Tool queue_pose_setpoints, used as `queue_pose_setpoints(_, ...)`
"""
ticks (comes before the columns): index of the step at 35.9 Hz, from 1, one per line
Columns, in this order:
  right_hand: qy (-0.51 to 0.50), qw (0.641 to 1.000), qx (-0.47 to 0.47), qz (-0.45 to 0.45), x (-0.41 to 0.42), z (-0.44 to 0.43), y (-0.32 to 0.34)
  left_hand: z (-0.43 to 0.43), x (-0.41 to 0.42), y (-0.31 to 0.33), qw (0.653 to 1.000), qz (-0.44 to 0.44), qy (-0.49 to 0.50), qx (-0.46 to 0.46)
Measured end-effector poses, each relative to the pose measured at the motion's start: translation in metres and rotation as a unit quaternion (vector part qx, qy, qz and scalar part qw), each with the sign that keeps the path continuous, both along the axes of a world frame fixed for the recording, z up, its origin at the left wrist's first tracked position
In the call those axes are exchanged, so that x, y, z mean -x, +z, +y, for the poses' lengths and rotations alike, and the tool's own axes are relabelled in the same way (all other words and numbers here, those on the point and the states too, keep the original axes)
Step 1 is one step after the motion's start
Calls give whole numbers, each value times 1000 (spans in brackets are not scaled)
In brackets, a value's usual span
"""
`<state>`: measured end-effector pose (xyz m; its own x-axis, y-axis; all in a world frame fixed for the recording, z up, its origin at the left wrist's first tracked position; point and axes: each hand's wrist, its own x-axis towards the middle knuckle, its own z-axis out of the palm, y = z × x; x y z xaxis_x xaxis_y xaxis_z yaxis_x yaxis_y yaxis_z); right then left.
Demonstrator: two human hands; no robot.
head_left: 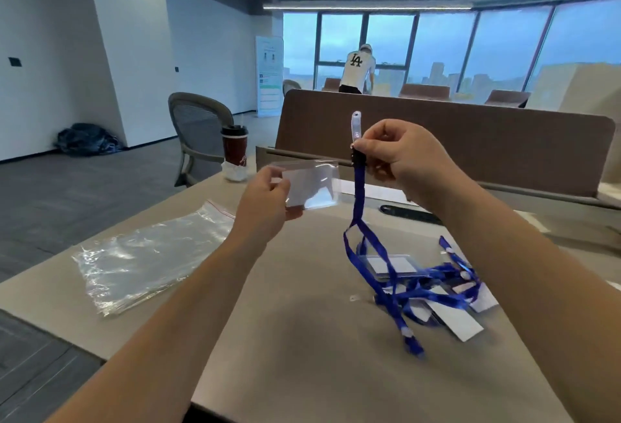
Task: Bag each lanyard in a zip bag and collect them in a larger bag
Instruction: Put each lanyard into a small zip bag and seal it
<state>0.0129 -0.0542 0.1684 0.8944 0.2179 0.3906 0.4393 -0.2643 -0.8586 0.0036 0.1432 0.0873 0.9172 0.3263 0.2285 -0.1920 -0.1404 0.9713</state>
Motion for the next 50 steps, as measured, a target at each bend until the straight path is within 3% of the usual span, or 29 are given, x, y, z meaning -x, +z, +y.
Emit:
queue_pose_setpoints(3,22,999,-4,22,0,0,0,-9,-1,7,1000,7,-18,18)
queue_pose_setpoints(8,21,997,73,13,-6,9,-14,-23,4,2,997,17,-59,37)
queue_pose_setpoints(13,-41,989,136,-52,-15,20,-28,-30,7,-12,998,23,-56,5)
queue_pose_setpoints(26,-67,990,114,-50,-27,33,-54,-28,7,-14,996,12,-69,-47)
queue_pose_setpoints(32,-80,991,89,-60,-29,29,-60,-26,1,-11,999,30,-35,-5)
queue_pose_setpoints(38,-70,997,8,37,-19,21,-87,-13,-3,-1,998,33,-8,55)
queue_pose_setpoints(50,135,971,-51,192,5,44,-123,-10,-9,13,990,25,-27,137)
